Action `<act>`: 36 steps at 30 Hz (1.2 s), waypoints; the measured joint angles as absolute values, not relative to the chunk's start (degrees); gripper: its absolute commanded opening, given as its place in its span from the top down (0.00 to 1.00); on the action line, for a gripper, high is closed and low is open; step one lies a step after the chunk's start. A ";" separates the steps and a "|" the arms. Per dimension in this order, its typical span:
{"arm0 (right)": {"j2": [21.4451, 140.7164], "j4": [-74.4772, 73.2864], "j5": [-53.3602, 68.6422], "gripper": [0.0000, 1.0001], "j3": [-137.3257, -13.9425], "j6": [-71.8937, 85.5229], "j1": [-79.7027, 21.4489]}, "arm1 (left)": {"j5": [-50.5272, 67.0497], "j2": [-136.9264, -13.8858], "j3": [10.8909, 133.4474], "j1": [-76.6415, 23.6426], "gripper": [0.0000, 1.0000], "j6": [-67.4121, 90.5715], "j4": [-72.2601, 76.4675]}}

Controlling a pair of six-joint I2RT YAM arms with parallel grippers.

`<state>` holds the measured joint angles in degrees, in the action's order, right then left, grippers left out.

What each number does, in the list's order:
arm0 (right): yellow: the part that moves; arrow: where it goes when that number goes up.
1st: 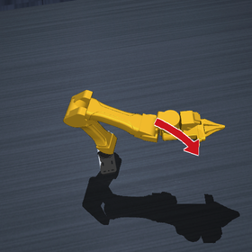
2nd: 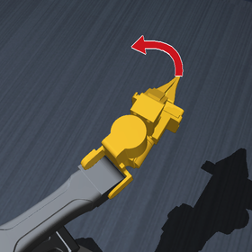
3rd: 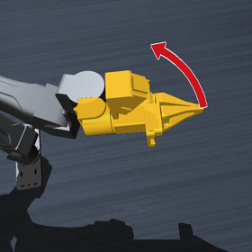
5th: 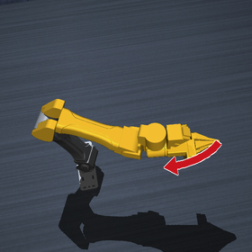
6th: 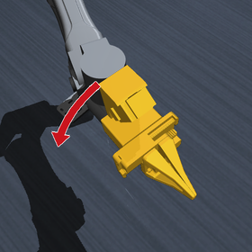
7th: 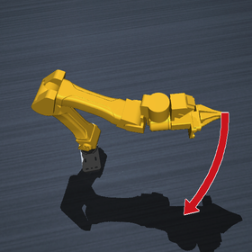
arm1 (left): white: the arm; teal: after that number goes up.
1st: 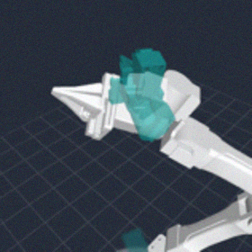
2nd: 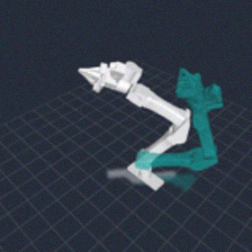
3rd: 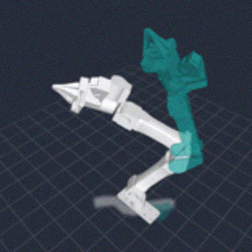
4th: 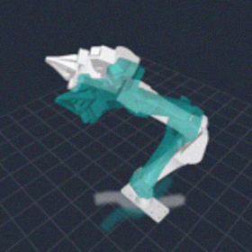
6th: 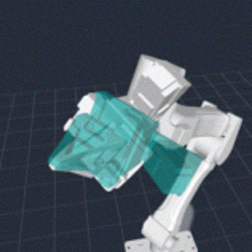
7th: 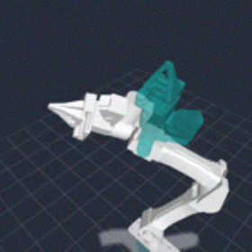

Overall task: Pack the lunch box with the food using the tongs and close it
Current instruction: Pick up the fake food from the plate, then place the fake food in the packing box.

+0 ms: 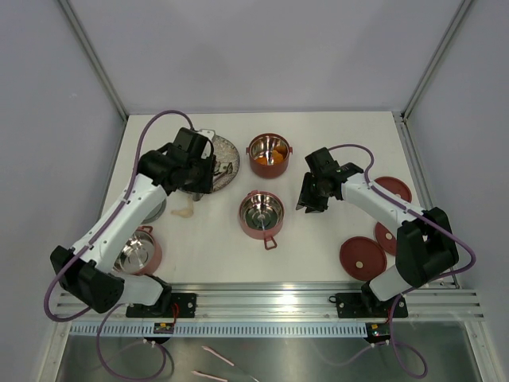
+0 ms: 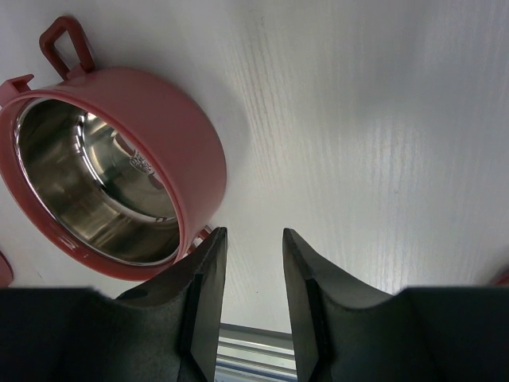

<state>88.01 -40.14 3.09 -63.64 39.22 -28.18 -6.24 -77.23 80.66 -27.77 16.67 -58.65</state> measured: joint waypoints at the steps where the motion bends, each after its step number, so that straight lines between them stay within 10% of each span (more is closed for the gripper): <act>1: 88.01 -40.14 3.09 0.58 -63.64 39.20 -28.18 | -6.02 -76.77 80.66 -28.80 1.00 16.38 -59.05; 21: 88.01 -40.42 2.42 0.58 -63.72 38.87 -28.18 | 3.29 -67.51 72.25 -45.78 1.00 11.60 -61.12; 29: 87.99 -40.36 2.42 0.58 -63.61 38.89 -28.18 | 3.14 -69.32 71.57 -47.81 0.62 11.64 -61.76; 36: 88.01 -40.36 2.44 0.58 -63.61 38.87 -28.18 | 2.83 -70.28 71.59 -48.42 0.58 11.84 -61.98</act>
<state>88.01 -40.36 2.44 -63.61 38.87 -28.18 2.83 -70.28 71.59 -48.42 11.84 -61.98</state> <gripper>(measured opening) 0.419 0.411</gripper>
